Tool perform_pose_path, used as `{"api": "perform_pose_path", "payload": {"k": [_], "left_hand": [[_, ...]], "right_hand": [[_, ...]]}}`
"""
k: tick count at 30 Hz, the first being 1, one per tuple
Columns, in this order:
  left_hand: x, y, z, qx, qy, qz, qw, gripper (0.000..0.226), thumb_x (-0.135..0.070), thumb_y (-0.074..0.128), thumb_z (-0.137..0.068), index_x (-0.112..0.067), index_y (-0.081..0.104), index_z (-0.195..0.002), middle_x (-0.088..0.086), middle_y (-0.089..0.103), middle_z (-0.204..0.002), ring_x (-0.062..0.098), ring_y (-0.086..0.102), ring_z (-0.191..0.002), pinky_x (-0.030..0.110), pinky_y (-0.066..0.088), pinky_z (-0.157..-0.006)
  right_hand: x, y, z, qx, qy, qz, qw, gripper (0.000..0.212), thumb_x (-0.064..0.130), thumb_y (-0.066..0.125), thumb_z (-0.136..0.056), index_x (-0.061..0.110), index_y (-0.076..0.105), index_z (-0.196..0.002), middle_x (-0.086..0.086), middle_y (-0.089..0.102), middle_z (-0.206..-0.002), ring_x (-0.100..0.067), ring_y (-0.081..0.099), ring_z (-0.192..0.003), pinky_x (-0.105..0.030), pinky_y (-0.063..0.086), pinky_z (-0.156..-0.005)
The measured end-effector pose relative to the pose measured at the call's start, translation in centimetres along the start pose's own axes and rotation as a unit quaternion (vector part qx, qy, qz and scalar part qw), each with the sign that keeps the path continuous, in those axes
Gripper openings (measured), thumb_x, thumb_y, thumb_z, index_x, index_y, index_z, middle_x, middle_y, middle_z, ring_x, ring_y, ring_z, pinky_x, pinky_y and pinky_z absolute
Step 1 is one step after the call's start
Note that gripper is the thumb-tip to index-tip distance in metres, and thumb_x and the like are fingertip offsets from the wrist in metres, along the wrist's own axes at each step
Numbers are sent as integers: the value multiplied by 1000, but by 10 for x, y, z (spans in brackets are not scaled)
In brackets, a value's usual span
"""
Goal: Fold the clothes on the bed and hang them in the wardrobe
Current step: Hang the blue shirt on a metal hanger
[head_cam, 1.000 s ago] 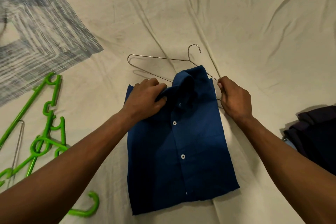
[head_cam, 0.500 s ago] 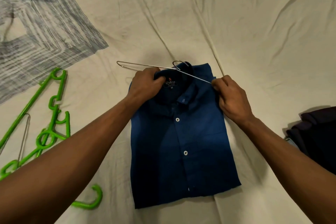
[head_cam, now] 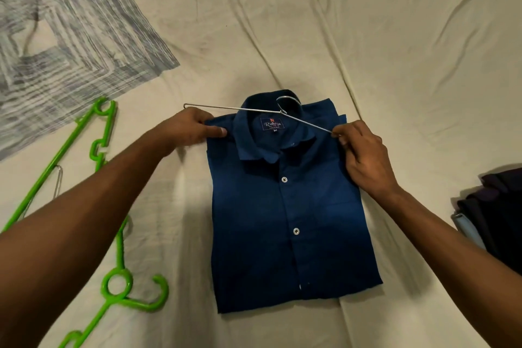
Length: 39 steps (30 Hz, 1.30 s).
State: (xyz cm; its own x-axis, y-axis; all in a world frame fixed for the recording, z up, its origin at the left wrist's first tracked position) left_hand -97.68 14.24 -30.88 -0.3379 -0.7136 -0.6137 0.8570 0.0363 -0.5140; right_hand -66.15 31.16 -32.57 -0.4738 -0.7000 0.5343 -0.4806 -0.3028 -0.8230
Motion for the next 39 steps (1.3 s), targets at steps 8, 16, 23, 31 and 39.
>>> {"api": "perform_pose_path", "payload": {"k": [8, 16, 23, 31, 39], "left_hand": [[31, 34, 22, -64, -89, 387, 916, 18, -21, 73, -89, -14, 68, -105, -2, 68, -85, 11, 60, -79, 31, 50, -77], [32, 36, 47, -140, -106, 524, 833, 26, -19, 49, -90, -22, 68, -72, -2, 70, -87, 11, 59, -83, 31, 45, -77], [60, 47, 61, -214, -128, 447, 859, 9, -2, 53, -94, -9, 52, -100, 4, 55, -62, 10, 47, -44, 26, 37, -48], [65, 55, 69, -232, -138, 365, 891, 7, -8, 48, -92, -13, 52, -91, 6, 58, -62, 13, 47, -43, 22, 32, -41], [65, 55, 62, -272, -69, 285, 917, 17, -10, 48, -97, -19, 56, -109, 13, 66, -73, 21, 59, -52, 26, 45, -47]], "right_hand": [[3, 2, 6, 26, -16, -22, 999, 20, 0, 52, -95, 13, 66, -101, 1, 56, -107, -12, 54, -92, -20, 37, -83], [-2, 4, 19, 68, -42, 11, 997, 19, 7, 48, -95, 16, 66, -96, -4, 58, -123, -23, 54, -107, -43, 43, -90], [6, 0, 24, 118, -82, 77, 987, 18, 4, 50, -90, 10, 67, -93, -13, 57, -129, -27, 48, -114, -34, 36, -88], [8, -1, 26, 155, -76, 171, 970, 33, -9, 68, -74, 7, 64, -102, -19, 53, -134, -40, 54, -113, -40, 48, -84], [59, 2, 1, 67, -62, 158, 983, 28, 23, 53, -87, 11, 65, -110, -12, 60, -129, -37, 54, -121, -51, 46, -96]]}}
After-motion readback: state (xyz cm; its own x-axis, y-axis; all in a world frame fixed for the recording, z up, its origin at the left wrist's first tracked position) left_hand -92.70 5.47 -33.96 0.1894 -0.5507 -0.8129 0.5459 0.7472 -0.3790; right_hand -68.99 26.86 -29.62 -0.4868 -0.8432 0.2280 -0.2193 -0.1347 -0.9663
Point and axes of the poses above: each hand's wrist, its own z-axis away from the middle knuckle, its own y-axis out of the palm, x = y × z, the point moved 3 cm from there along -z, towards the middle knuckle
